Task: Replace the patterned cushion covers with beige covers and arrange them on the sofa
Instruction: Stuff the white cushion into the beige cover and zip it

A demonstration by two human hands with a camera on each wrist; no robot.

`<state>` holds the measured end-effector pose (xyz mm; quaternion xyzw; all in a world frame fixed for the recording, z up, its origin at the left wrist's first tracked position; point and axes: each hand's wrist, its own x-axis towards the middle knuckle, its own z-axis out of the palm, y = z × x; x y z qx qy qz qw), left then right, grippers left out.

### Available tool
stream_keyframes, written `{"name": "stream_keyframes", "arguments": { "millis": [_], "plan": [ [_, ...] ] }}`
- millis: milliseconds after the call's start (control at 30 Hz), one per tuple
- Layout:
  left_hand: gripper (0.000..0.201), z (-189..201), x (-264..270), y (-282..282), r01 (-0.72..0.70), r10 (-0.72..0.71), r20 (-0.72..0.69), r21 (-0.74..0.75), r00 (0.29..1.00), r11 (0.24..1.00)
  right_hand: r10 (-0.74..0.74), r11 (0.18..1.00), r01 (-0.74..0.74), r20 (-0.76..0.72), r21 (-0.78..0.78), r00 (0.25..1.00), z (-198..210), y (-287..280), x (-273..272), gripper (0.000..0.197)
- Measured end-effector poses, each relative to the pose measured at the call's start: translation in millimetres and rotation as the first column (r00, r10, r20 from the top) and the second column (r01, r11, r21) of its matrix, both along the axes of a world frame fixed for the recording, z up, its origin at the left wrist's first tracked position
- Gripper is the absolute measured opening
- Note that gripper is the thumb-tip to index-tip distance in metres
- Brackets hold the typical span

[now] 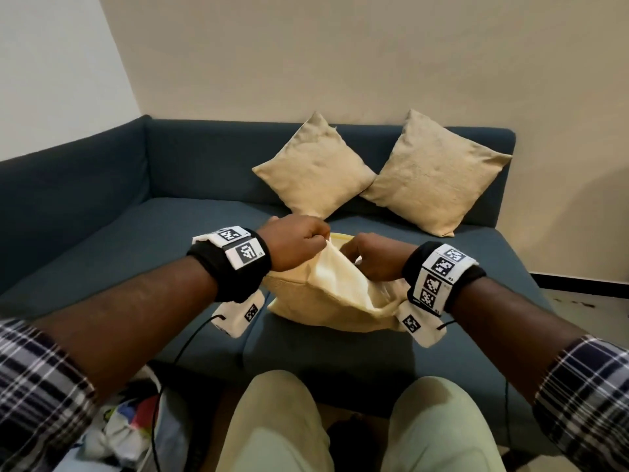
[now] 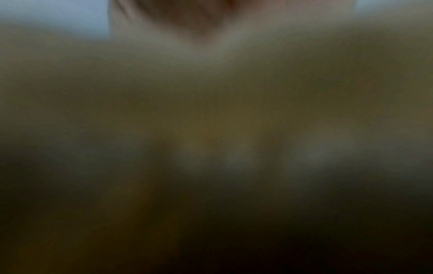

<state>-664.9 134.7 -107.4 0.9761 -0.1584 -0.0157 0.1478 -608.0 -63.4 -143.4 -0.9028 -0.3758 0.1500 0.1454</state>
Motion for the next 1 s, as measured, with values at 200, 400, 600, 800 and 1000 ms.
{"name": "stream_keyframes", "arguments": {
  "millis": [200,400,600,800,1000],
  "plan": [
    [0.029,-16,1,-6,-0.062,0.064,0.031,-0.086,0.997,0.994,0.034,0.995,-0.061,-0.291,-0.084,0.956,-17,13,-10,0.015],
    [0.032,-25,12,24,-0.203,0.203,-0.027,0.013,0.979,0.979,0.061,0.815,0.419,-0.779,0.4,0.623,-11,2,-12,0.041],
    [0.04,-26,3,20,-0.054,0.011,0.162,0.265,0.987,0.963,0.042,0.849,0.303,-0.626,0.434,0.779,3,5,-30,0.038],
    [0.04,-52,-5,43,-0.035,-0.015,-0.302,-0.159,0.953,0.987,0.004,0.976,0.087,-0.416,0.198,0.909,-7,-2,-36,0.049],
    [0.072,-71,-30,30,0.002,0.113,-0.412,0.269,0.904,0.963,-0.087,0.964,0.02,-0.242,-0.264,0.966,-9,-8,-63,0.063]
  ]
}}
